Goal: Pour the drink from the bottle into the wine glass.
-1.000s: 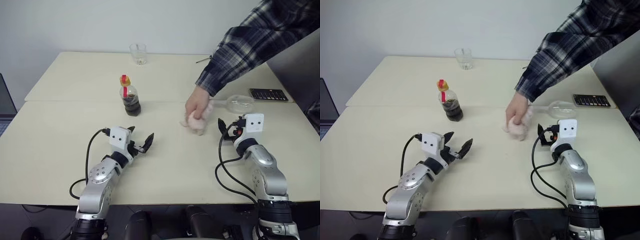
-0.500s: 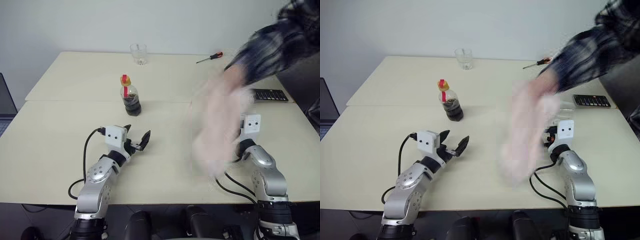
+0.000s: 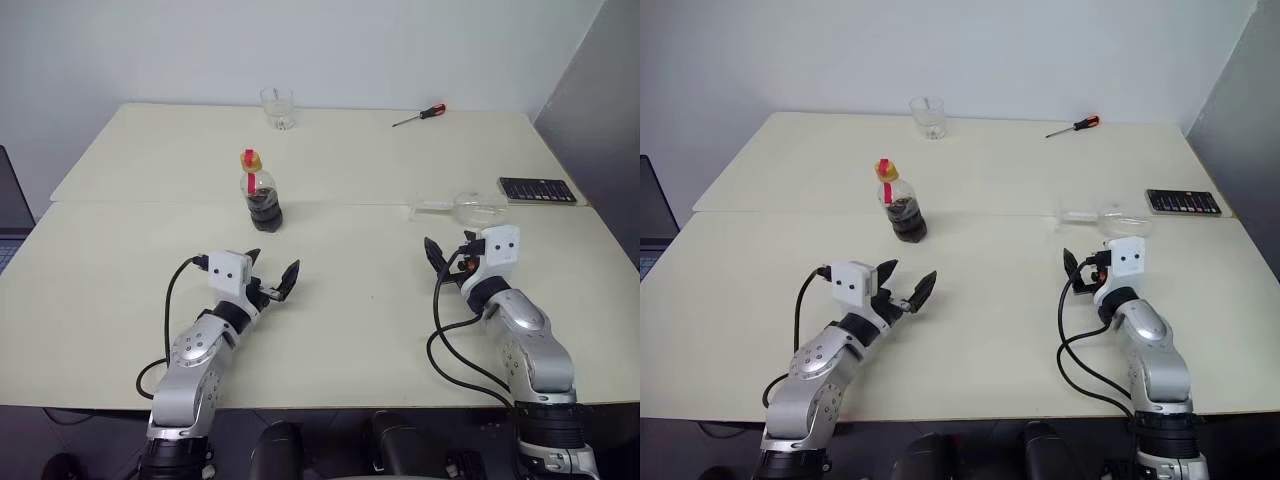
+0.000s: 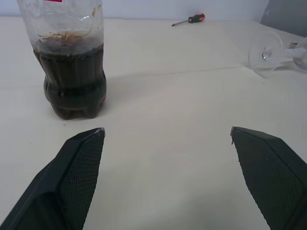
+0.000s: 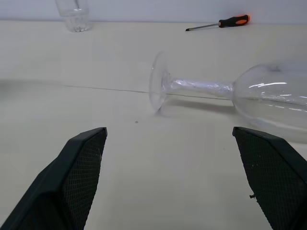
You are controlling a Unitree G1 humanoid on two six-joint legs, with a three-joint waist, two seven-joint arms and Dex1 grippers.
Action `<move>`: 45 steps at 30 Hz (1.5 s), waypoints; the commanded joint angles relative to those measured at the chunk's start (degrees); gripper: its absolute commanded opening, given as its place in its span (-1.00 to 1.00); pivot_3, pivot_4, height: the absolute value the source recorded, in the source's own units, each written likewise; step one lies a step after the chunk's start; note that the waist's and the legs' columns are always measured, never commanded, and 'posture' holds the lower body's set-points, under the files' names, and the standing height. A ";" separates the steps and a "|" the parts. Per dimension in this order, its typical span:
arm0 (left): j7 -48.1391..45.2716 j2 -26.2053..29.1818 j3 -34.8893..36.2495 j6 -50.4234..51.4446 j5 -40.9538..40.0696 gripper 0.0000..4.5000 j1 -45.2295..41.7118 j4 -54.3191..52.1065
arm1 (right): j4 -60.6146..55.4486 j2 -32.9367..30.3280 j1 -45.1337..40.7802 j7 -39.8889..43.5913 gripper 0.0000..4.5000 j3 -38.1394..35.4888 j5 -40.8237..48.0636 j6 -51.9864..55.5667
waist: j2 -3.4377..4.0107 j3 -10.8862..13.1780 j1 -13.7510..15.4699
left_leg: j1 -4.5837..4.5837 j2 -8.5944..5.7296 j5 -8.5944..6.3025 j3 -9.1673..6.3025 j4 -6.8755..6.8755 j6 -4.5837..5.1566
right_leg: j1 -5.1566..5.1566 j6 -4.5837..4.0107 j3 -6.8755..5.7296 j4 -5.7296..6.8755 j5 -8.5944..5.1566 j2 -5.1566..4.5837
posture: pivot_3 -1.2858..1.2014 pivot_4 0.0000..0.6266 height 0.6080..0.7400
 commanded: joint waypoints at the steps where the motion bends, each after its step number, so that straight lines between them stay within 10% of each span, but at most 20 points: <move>1: 3.16 -0.60 3.99 -1.95 -0.55 0.99 -1.99 -0.71 | -6.02 -1.58 -1.00 4.54 1.00 1.23 3.99 2.40 | 0.00 0.00 0.02 | 0.00 0.01 0.00 -0.01 0.00 0.00 | 0.00 0.00 -0.01 0.00 0.00 0.00 | 0.03 -0.52 1.00; 19: 4.34 2.32 4.86 -6.59 4.57 0.99 -18.95 20.40 | -15.53 -8.55 -4.25 18.46 1.00 12.73 10.30 12.30 | -0.07 0.01 0.84 | -0.16 -0.02 0.01 -0.57 0.11 0.00 | 0.18 -0.03 -0.88 -0.03 -0.02 -0.02 | 0.03 -0.52 1.00; 45: -4.53 4.15 3.24 -21.37 7.44 0.99 -40.62 56.38 | -16.89 -9.53 -3.45 17.70 1.00 14.02 8.37 12.97 | -0.09 0.01 1.38 | -0.34 -0.02 0.02 -0.57 0.16 -0.01 | 0.17 -0.05 -1.19 -0.02 -0.02 -0.01 | 0.03 -0.52 1.00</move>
